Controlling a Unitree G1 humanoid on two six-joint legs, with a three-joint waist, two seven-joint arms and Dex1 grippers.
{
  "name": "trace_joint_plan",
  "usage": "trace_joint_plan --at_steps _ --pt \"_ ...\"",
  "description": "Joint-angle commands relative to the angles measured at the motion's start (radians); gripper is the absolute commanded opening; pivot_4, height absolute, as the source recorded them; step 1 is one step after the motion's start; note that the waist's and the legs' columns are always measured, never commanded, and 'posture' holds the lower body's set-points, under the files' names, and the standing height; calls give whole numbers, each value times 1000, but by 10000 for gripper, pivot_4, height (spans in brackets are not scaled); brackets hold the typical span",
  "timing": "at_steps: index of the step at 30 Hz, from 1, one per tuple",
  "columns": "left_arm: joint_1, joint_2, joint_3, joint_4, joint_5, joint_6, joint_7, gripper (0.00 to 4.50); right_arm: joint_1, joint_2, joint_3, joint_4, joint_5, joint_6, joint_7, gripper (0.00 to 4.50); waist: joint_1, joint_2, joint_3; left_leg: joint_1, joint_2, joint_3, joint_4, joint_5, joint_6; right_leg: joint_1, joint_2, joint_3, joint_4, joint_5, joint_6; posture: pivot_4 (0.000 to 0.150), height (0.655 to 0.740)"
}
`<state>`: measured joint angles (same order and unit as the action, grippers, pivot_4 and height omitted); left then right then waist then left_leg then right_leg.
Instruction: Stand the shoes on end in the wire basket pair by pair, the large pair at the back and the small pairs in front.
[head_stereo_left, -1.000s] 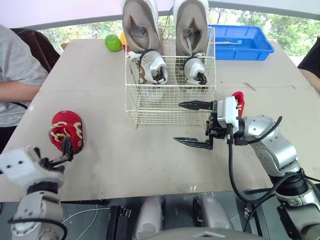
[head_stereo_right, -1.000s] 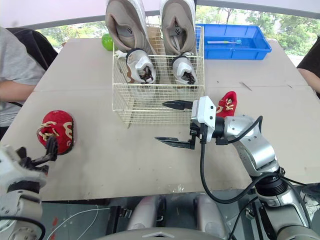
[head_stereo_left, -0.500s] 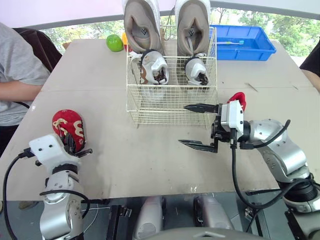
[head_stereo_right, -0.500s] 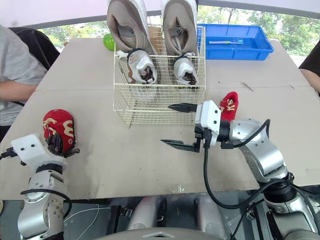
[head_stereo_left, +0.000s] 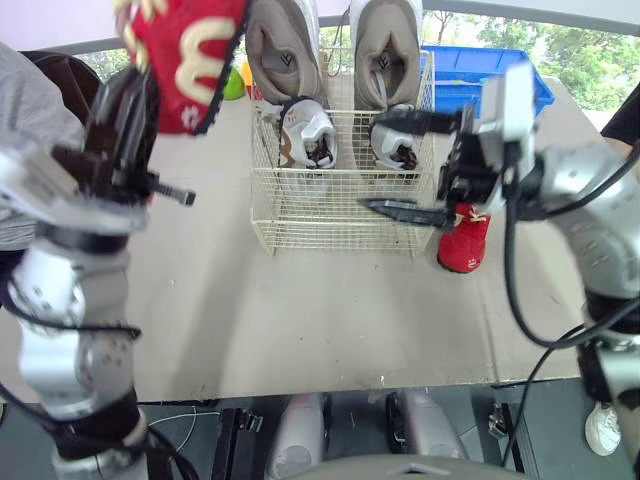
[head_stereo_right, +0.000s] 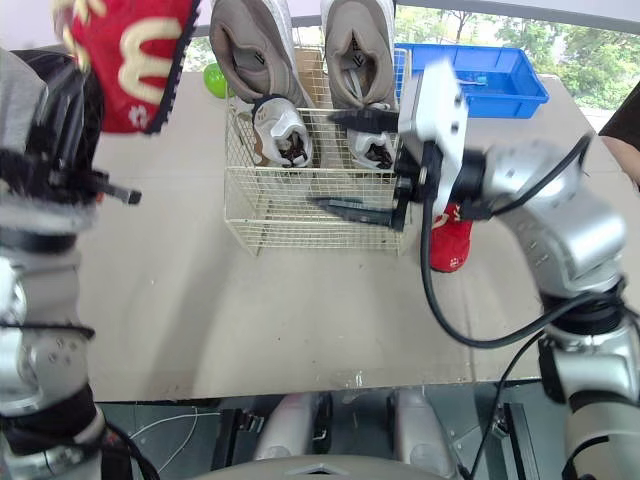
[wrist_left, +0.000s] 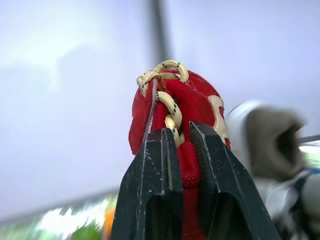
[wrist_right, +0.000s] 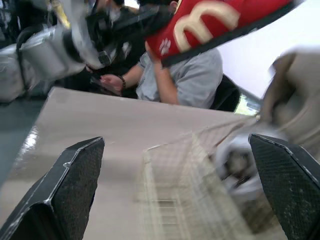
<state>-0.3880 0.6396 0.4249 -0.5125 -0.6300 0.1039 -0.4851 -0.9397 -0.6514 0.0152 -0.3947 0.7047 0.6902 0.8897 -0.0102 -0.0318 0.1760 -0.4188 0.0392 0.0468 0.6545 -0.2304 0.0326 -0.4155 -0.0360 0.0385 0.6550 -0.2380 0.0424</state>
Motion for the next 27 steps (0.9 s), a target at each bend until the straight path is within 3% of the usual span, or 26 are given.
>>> trace_joint_plan --at_steps 1,4,8,14,21,25,27 --pt "-93 32 -56 61 -23 -40 -131 1229 -94 -47 -72 36 87 89 22 45000 -2 0 -1 1 0 1 -2 0 0 1 1 1 -3 0 0 1500 7400" --pt "-189 68 -176 176 45 -139 -355 1229 -257 -112 -88 133 119 190 34 45000 -6 1 0 -1 0 2 -2 0 1 0 2 1 -4 2 5 1500 7400" --pt "-355 46 -338 457 195 -499 -673 1229 -454 -221 48 273 1 309 69 45000 3 6 3 -13 -2 5 0 0 0 -12 3 -1 0 2 5 1500 7400" --pt "-543 -31 -398 715 202 -830 -866 1229 -557 -279 197 395 -24 473 231 45000 -7 6 3 -17 -1 11 1 0 1 -19 5 4 2 3 5 1500 7400" --pt "-652 -90 -432 831 142 -1019 -991 1229 -590 -260 341 585 -71 548 422 45000 -6 7 3 -20 0 11 1 0 1 -22 5 4 3 2 6 1500 7400" --pt "-664 -98 -436 850 123 -1066 -1021 1229 -622 -235 347 662 -74 588 483 28479 -6 8 3 -23 0 11 4 0 1 -25 5 4 5 2 6 1500 7400" --pt "-666 -99 -429 853 113 -1077 -1018 1229 -625 -236 349 661 -76 590 512 18157 -4 10 4 -34 1 8 12 0 1 -34 7 2 10 2 6 1500 7400"
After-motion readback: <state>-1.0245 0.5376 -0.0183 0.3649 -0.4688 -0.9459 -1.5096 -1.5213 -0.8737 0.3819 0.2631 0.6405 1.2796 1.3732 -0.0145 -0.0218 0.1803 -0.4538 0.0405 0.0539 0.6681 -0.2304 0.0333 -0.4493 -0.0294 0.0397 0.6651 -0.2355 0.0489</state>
